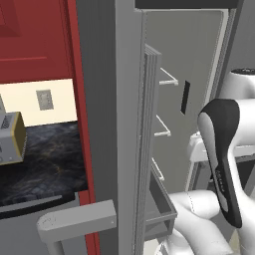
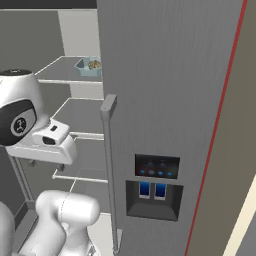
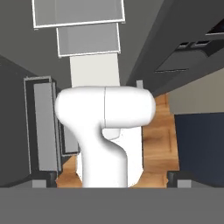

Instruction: Place two dumplings into each of the tupperware containers and then place the containers in the fridge.

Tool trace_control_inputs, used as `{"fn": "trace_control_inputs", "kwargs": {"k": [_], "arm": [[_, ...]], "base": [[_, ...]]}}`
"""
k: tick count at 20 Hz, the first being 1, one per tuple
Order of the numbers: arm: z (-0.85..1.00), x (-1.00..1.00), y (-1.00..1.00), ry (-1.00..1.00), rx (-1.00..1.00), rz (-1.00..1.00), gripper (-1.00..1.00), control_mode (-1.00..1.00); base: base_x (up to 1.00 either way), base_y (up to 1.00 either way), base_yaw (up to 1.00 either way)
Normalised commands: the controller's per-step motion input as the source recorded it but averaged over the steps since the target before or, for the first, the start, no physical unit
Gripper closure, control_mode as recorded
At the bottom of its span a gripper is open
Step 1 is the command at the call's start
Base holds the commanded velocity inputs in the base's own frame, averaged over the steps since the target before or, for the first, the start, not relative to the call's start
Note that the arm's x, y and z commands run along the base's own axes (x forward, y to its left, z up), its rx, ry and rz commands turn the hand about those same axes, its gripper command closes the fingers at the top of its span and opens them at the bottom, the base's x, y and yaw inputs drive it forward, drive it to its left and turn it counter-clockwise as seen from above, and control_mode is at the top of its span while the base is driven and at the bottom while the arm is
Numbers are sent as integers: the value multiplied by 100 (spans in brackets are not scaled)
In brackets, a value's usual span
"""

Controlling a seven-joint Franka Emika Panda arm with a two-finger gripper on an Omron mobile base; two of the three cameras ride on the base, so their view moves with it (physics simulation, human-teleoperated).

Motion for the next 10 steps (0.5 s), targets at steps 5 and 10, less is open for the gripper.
{"fn": "trace_control_inputs", "kwargs": {"k": [5,10], "arm": [[0,0,0,0,0,0,-100,-100],[0,0,0,0,0,0,-100,100]], "base": [[0,0,0],[-32,-13,0]]}}
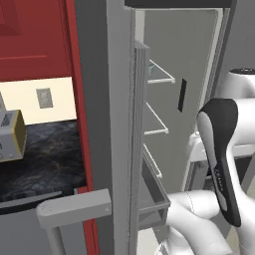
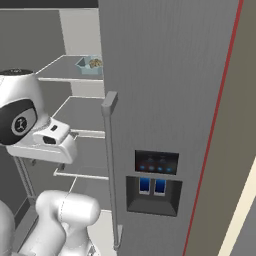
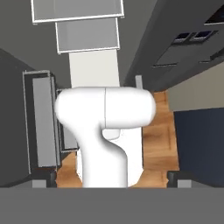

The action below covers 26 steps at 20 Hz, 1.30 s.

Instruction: Place two dumplings into each of the tupperware containers and then place the containers in the fridge.

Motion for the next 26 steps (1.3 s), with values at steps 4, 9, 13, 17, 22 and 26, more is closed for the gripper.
{"fn": "trace_control_inputs", "kwargs": {"k": [4,9,13,17,22,26], "arm": [[0,0,0,0,0,0,-100,100],[0,0,0,0,0,0,-100,100],[0,0,0,0,0,0,-100,100],[0,0,0,0,0,0,-100,100],[0,0,0,0,0,0,-100,100],[0,0,0,0,0,0,-100,100]], "base": [[-100,-88,1],[-95,-56,40],[-50,0,97],[-31,0,100],[-22,8,100],[-29,31,100]]}}
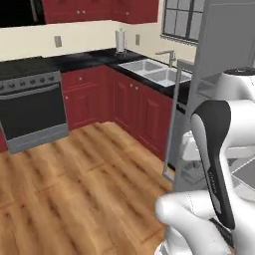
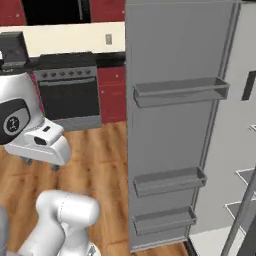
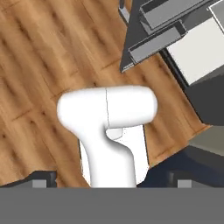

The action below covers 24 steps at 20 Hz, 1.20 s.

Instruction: Place two dumplings into each of the tupperware containers and then place the containers in the fridge.

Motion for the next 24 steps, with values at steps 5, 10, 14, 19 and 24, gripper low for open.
{"fn": "trace_control_inputs", "kwargs": {"k": [5,10,14,19,24], "arm": [[0,0,0,0,0,0,-100,100],[0,0,0,0,0,0,-100,100],[0,0,0,0,0,0,-100,100],[0,0,0,0,0,0,-100,100],[0,0,0,0,0,0,-100,100]], "base": [[-22,61,95],[12,71,40],[58,93,23],[96,80,7],[65,83,39]]}}
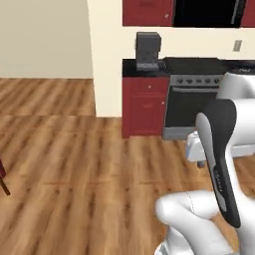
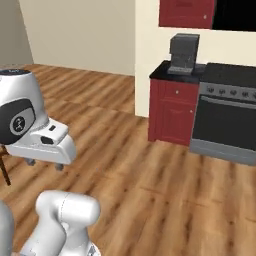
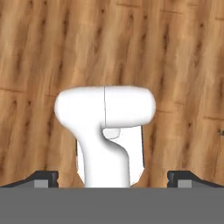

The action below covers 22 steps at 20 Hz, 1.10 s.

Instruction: Place two dumplings into each of the tupperware containers and then place the containers in the fridge.

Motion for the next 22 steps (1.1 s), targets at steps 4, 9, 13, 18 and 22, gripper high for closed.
{"fn": "trace_control_inputs", "kwargs": {"k": [4,9,13,18,22], "arm": [[0,0,0,0,0,0,-100,100],[0,0,0,0,0,0,-100,100],[0,0,0,0,0,0,-100,100],[0,0,0,0,0,0,-100,100],[0,0,0,0,0,0,-100,100]], "base": [[0,4,98],[20,-4,83],[46,-27,57],[78,-70,32],[84,-31,32]]}}
